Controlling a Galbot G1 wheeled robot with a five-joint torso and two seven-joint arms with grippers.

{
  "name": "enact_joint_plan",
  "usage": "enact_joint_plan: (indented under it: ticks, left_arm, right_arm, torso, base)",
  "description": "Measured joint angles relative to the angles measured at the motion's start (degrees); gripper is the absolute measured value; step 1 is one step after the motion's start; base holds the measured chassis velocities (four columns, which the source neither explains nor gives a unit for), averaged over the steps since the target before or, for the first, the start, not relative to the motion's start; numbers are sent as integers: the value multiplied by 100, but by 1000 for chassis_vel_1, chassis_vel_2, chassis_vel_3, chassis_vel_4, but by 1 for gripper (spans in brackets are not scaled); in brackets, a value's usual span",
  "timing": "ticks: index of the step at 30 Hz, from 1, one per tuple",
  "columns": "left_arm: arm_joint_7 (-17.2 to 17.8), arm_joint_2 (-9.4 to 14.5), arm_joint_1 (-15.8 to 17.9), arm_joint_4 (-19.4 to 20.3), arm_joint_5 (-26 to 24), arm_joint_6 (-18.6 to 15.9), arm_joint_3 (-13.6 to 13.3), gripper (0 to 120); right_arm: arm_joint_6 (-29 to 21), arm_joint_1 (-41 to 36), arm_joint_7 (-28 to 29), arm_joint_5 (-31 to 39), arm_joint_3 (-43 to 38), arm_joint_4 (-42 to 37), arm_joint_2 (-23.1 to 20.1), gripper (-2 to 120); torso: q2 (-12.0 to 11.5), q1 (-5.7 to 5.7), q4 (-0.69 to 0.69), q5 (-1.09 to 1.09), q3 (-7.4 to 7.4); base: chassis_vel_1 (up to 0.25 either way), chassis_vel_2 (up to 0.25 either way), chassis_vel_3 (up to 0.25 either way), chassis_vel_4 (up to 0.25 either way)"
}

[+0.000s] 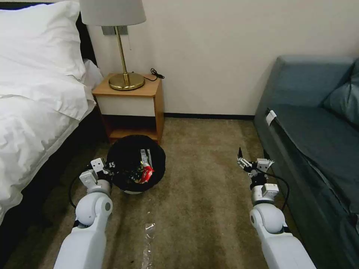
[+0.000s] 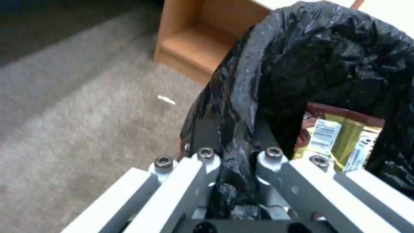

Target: Pick up the trash bin, then pick up the garbage on the floor and place it into the trash bin.

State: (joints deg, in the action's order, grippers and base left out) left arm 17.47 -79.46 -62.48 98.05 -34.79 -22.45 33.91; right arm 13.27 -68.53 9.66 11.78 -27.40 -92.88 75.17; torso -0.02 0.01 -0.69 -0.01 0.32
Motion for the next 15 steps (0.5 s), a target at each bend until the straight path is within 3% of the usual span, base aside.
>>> enact_joint_plan:
  ticks: [3, 4, 9, 15]
  left_arm:
    - [-17, -1, 100, -173, -91, -1, 24, 5]
    - [-75, -4, 255, -466, -242, 2, 51, 5]
    - [-271, -46, 486, -976, -176, 157, 78, 5]
    - [-486, -112, 615, -1298, -183, 361, 192, 5]
  right_arm:
    - [20, -32, -16, -8, -26, -4, 5, 100]
    - [32, -88, -35, -8, -52, -41, 7, 100]
    - [106, -250, -124, -106, -56, -71, -5, 100]
    - [193, -289, -223, -182, 2, 26, 39, 100]
  torso:
    - [0, 0, 0, 0, 0]
    - [0, 0, 0, 0, 1]
    - [0, 0, -1, 0, 1]
    - [0, 0, -2, 0, 0]
  base:
    - [0, 0, 0, 0]
    - [0, 0, 0, 0]
    - [0, 0, 0, 0]
    - [0, 0, 0, 0]
